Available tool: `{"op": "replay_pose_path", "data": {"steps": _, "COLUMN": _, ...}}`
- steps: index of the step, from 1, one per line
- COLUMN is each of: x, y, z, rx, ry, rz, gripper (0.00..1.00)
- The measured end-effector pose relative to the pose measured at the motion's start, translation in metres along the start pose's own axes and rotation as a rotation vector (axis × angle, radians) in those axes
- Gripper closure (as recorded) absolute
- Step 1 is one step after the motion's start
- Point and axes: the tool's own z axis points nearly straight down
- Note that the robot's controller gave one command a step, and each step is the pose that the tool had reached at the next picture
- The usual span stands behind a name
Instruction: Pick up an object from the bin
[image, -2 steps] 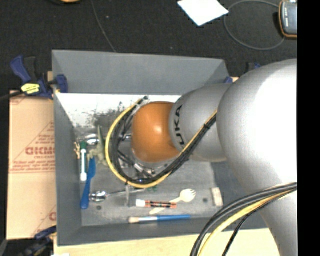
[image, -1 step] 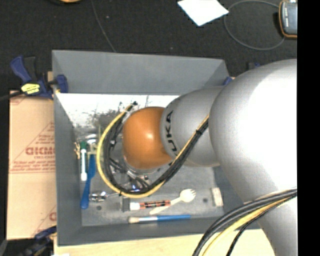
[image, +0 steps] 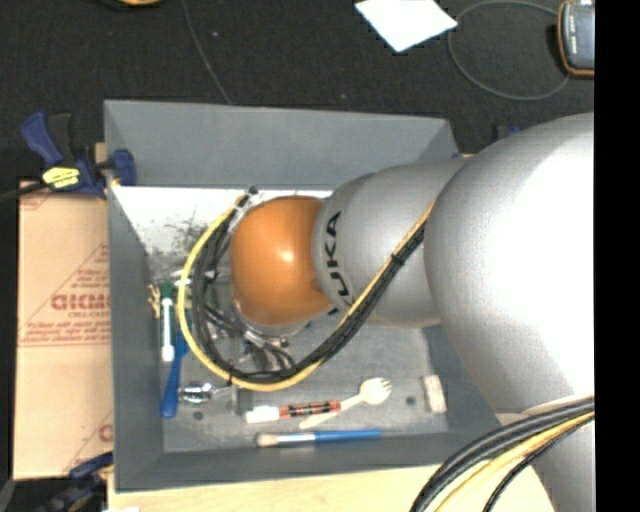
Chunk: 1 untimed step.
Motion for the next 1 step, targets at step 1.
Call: {"op": "replay_pose_path", "data": {"steps": 1, "x": 0.0060, "y": 0.0009, "z": 0.0308, "rx": -0.001, "ry": -0.002, "rz": -0.055, "gripper": 0.00}}
